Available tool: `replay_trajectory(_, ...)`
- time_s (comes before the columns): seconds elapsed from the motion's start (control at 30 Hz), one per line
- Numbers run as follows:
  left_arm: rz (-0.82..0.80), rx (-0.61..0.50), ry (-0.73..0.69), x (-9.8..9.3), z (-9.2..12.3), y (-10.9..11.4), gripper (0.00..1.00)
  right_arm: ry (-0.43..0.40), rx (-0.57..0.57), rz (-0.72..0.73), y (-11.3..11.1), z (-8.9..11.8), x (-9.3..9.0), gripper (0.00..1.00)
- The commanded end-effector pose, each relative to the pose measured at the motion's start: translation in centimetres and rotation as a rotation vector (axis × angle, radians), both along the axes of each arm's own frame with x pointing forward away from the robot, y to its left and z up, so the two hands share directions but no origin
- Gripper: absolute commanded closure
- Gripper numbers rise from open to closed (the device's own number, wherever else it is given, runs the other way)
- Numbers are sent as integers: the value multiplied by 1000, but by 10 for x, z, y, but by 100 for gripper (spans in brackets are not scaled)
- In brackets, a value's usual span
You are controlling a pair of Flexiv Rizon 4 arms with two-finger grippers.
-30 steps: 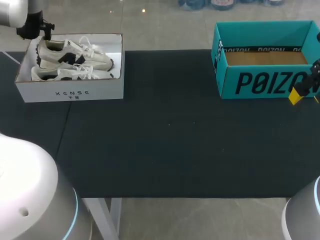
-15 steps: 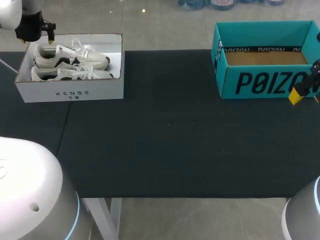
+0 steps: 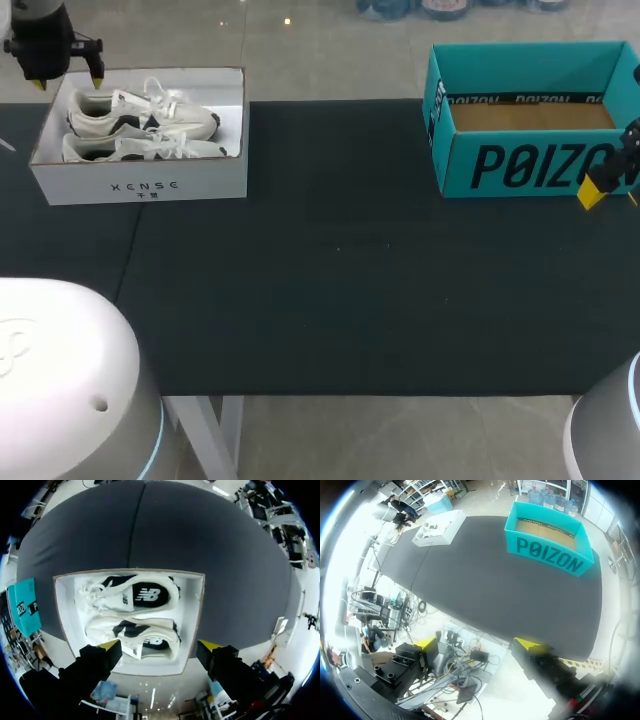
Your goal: Take the shoe out of the shoebox, open the shoe tongue, remove and reinsert the insole, then place the shoe into the shoebox
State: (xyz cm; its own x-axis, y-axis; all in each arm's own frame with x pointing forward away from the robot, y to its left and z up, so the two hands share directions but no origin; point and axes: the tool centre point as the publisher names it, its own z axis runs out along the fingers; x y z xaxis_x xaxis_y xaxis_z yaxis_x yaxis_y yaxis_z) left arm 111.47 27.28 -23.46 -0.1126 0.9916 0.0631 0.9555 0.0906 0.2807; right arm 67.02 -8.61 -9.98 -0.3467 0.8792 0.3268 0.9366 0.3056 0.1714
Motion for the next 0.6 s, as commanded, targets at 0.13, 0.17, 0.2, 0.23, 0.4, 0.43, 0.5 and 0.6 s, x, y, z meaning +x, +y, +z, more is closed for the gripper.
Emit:
replay_trajectory(0.13,32,-51,10,-58,35,2,0,5,-1,1,1,0,2,0)
replay_trajectory(0.17,33,-46,21,-63,36,3,0,5,-1,1,1,0,2,0)
replay_trajectory(0.2,58,-47,37,-67,36,5,0,5,-1,1,1,0,2,0)
replay_trajectory(0.23,50,-59,40,-72,37,6,0,5,-1,1,1,0,2,0)
replay_trajectory(0.4,50,-59,40,-72,37,6,0,5,-1,1,1,0,2,0)
replay_trajectory(0.43,50,-59,40,-72,37,6,0,5,-1,1,1,0,2,0)
replay_trajectory(0.5,50,-59,40,-72,37,6,0,5,-1,1,1,0,2,0)
replay_trajectory(0.6,50,-59,40,-72,37,6,0,5,-1,1,1,0,2,0)
